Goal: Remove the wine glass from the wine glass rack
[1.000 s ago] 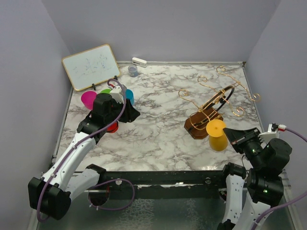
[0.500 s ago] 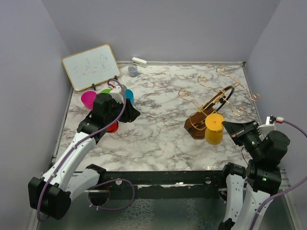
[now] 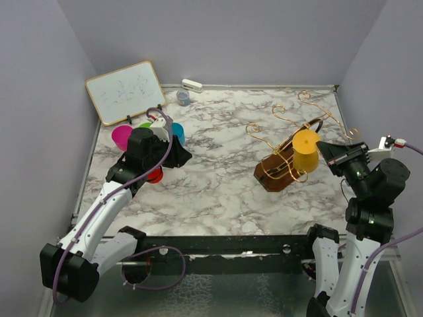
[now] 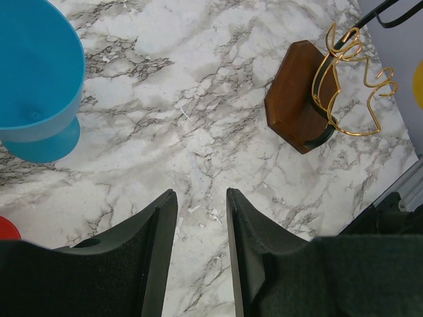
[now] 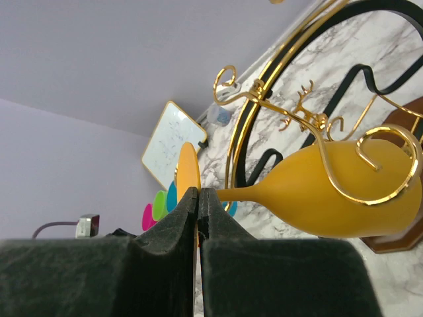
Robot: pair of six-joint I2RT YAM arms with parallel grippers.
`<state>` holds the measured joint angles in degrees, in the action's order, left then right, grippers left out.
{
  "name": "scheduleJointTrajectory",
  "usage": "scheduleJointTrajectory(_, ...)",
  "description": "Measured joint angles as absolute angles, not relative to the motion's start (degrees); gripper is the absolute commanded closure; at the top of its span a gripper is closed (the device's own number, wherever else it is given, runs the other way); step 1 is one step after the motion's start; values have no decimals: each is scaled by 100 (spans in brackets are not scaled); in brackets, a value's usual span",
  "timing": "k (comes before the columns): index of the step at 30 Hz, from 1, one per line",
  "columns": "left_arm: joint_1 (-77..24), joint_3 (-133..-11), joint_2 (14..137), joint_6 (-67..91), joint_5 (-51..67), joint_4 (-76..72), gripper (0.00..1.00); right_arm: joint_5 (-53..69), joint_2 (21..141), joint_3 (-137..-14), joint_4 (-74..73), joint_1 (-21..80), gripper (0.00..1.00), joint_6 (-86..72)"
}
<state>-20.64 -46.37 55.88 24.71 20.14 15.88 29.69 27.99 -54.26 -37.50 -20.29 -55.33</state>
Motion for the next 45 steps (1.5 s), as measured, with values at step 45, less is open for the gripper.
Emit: scheduleJointTrajectory(45, -1682, -4591, 5271, 2493, 1977, 1546, 59, 5015, 8208, -11059, -1592, 690, 99, -2823)
